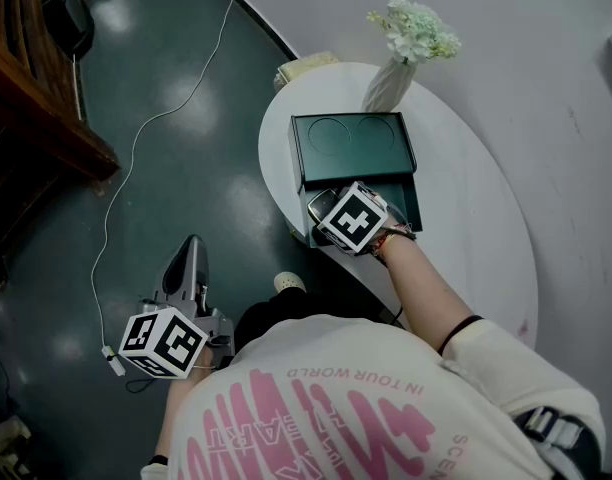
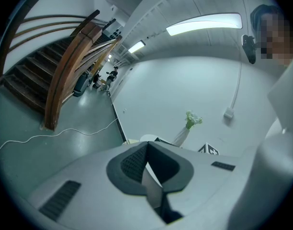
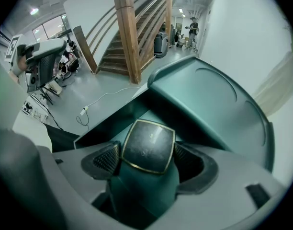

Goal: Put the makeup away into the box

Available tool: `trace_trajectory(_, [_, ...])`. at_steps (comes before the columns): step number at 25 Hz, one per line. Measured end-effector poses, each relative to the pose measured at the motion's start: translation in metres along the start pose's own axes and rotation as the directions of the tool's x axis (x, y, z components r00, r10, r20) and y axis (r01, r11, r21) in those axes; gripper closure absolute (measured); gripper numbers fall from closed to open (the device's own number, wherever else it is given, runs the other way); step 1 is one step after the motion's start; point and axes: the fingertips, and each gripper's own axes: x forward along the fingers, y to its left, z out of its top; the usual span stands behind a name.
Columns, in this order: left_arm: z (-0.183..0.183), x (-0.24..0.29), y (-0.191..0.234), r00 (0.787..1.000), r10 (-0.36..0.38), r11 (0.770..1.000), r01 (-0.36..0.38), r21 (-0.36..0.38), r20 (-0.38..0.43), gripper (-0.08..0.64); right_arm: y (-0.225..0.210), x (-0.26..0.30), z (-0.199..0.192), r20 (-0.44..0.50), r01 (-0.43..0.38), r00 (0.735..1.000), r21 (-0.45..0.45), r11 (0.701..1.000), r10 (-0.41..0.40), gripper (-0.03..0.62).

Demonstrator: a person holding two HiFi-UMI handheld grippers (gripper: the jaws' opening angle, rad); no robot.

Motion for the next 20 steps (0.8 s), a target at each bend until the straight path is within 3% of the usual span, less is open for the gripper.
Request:
trace_trajectory(7, [-0.003, -0.006, 0.003, 1.0, 0.016, 1.0, -0.016, -0.01, 0.009, 0.558, -0.002, 0.001, 0.005, -0.016, 0.014, 1.0, -0.02, 1.0, -0.014, 0.229])
trace_trajectory(13, [0.0, -0.012, 0.005, 0.999, 0.028, 1.0, -0.028, -0.01, 0.017, 0.558, 0.0, 0.001, -0.008, -0.076, 0.02, 0.997, 0.022, 1.0, -0.018, 0.23])
trace_trajectory(20, [0.004, -0.016, 0.005, 0.999, 0.032, 0.999, -0.031, -0.018, 0.037, 0.558, -0.001, 0.002, -0.002, -0.057, 0.025, 0.998, 0.016, 1.0, -0.024, 0.233])
